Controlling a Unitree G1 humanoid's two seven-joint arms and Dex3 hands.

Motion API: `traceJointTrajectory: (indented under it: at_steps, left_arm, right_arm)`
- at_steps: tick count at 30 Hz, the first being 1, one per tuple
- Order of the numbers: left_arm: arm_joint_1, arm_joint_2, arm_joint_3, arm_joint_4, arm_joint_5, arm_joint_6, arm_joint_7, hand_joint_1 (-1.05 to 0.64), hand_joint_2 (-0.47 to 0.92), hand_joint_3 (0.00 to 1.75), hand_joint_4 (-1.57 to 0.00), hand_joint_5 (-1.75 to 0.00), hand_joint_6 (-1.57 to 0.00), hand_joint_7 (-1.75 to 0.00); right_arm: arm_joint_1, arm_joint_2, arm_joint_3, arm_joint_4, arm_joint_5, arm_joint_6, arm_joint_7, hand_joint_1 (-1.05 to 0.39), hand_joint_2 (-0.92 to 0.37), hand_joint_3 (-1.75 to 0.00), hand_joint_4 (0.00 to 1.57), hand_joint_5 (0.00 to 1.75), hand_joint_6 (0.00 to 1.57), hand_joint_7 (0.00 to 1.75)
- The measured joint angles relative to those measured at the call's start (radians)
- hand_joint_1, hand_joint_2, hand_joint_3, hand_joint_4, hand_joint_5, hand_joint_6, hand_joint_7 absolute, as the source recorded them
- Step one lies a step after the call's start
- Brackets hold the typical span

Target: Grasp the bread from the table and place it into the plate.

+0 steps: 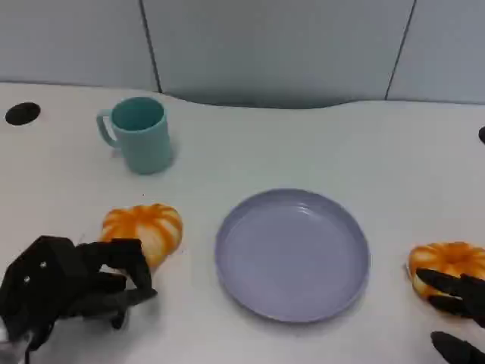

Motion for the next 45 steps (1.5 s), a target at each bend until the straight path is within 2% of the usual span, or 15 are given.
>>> traceJointTrajectory:
  at_steps: [12,34,37,40,42,43,44,45]
  left_arm:
    - [0.001,0.0,0.0,-0.023,-0.001,0.033,0.0,-0.46,0.92,0.22,-0.76,-1.75,-0.64,-1.59]
    - [0.001,0.0,0.0,-0.014,0.001,0.014,0.0,-0.49,0.92,0.22,-0.76,-1.75,-0.66,-1.58]
    - [0.006,-0.004,0.007,0.007,0.001,-0.041,0.022,-0.5,0.92,0.21,-0.74,-1.75,-0.62,-1.61]
    - [0.036,-0.023,0.0,0.021,0.082,-0.187,0.153,-0.53,0.92,0.18,-0.59,-1.75,-0.41,-1.65]
    - [0.049,-0.01,-0.033,-0.013,0.24,-0.265,0.311,-0.51,0.92,0.12,-0.49,-1.75,-0.35,-1.55]
    - [0.053,0.005,-0.053,-0.037,0.324,-0.292,0.392,-0.49,0.9,0.07,-0.47,-1.67,-0.4,-1.36]
    - [0.052,0.02,-0.071,-0.053,0.395,-0.314,0.461,-0.49,0.89,0.03,-0.47,-1.52,-0.47,-1.05]
    - [0.049,0.039,-0.091,-0.065,0.467,-0.33,0.536,-0.49,0.88,0.02,-0.45,-1.46,-0.5,-0.86]
  right_arm:
    - [0.0,-0.001,0.0,-0.001,0.0,0.0,0.0,-0.38,-0.92,-0.39,0.92,0.0,0.77,0.0]
    - [0.003,-0.001,0.0,-0.009,0.001,0.011,0.0,-0.37,-0.92,-0.38,0.92,0.0,0.77,0.0]
    - [0.0,-0.001,0.0,-0.005,0.0,0.004,0.0,-0.38,-0.92,-0.39,0.91,0.0,0.77,0.0]
    - [-0.001,-0.001,0.0,-0.002,-0.001,0.003,-0.001,-0.38,-0.92,-0.38,0.9,0.0,0.77,0.0]
    - [-0.001,0.0,0.001,-0.002,0.0,0.003,-0.001,-0.37,-0.92,-0.38,0.91,0.01,0.77,0.0]
    - [-0.002,0.0,0.002,-0.003,0.0,0.005,-0.001,-0.38,-0.92,-0.38,0.91,0.01,0.77,0.0]
    - [-0.002,0.0,0.002,-0.004,0.0,0.005,-0.001,-0.38,-0.92,-0.38,0.91,0.01,0.77,0.0]
    - [-0.002,0.0,0.002,-0.004,0.0,0.005,-0.001,-0.38,-0.92,-0.38,0.91,0.01,0.77,0.0]
